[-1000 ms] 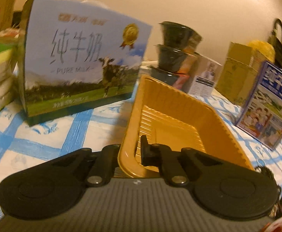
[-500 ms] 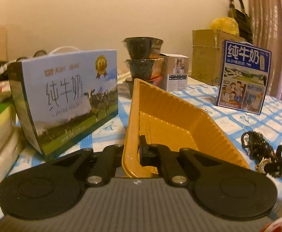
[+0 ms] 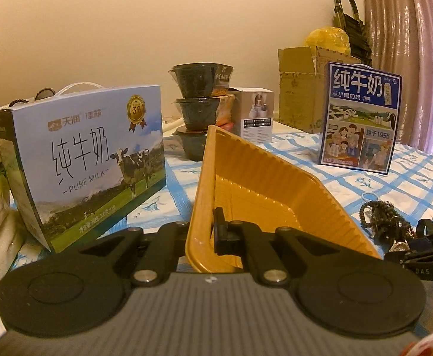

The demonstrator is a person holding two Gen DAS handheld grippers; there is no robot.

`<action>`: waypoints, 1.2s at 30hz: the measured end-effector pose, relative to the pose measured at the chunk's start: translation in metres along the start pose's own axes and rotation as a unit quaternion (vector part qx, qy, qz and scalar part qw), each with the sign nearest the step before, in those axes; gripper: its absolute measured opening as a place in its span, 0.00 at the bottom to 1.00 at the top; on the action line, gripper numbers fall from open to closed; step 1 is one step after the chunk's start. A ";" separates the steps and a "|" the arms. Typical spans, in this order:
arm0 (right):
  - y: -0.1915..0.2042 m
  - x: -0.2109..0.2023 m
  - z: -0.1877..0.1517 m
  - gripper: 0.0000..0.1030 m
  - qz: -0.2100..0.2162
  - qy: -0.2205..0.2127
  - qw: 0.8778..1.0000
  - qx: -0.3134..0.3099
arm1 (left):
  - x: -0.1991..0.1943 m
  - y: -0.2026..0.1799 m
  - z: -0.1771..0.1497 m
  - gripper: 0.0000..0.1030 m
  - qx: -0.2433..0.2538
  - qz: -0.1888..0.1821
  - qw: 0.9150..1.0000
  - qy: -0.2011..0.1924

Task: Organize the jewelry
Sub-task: 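Grasp the silver ring with the right tool and carry it over the tray, then open the right tool to drop the ring into the tray, return to pile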

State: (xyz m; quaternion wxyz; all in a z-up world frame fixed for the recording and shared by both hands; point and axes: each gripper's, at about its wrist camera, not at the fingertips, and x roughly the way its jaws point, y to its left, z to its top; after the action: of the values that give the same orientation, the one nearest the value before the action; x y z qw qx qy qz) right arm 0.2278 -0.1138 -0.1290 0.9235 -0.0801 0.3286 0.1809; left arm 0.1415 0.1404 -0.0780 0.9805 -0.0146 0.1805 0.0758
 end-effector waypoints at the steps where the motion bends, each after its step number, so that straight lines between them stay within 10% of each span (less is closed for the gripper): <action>1: 0.000 -0.001 -0.001 0.31 0.002 -0.002 1.000 -0.005 | -0.001 0.000 0.000 0.04 0.000 -0.003 1.000 0.000; 11: -0.011 -0.047 0.020 0.31 0.045 -0.055 0.997 0.019 | -0.011 -0.003 -0.005 0.05 -0.005 -0.010 1.000 0.004; 20: 0.024 -0.084 0.042 0.31 0.196 -0.065 0.978 0.010 | -0.022 -0.006 -0.005 0.05 -0.007 -0.009 1.000 0.006; 28: 0.059 -0.055 0.021 0.31 0.205 0.006 0.979 -0.018 | -0.032 -0.007 -0.009 0.05 -0.009 0.003 1.000 0.008; 36: 0.021 -0.090 0.025 0.48 0.196 -0.076 0.977 0.037 | -0.035 -0.010 -0.010 0.05 -0.003 0.010 1.000 0.009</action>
State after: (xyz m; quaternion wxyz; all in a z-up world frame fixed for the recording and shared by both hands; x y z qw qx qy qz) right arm 0.1692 -0.1126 -0.0527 0.8949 0.0337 0.2727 0.3517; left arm 0.1072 0.1245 -0.0745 0.9780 -0.0163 0.1893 0.0858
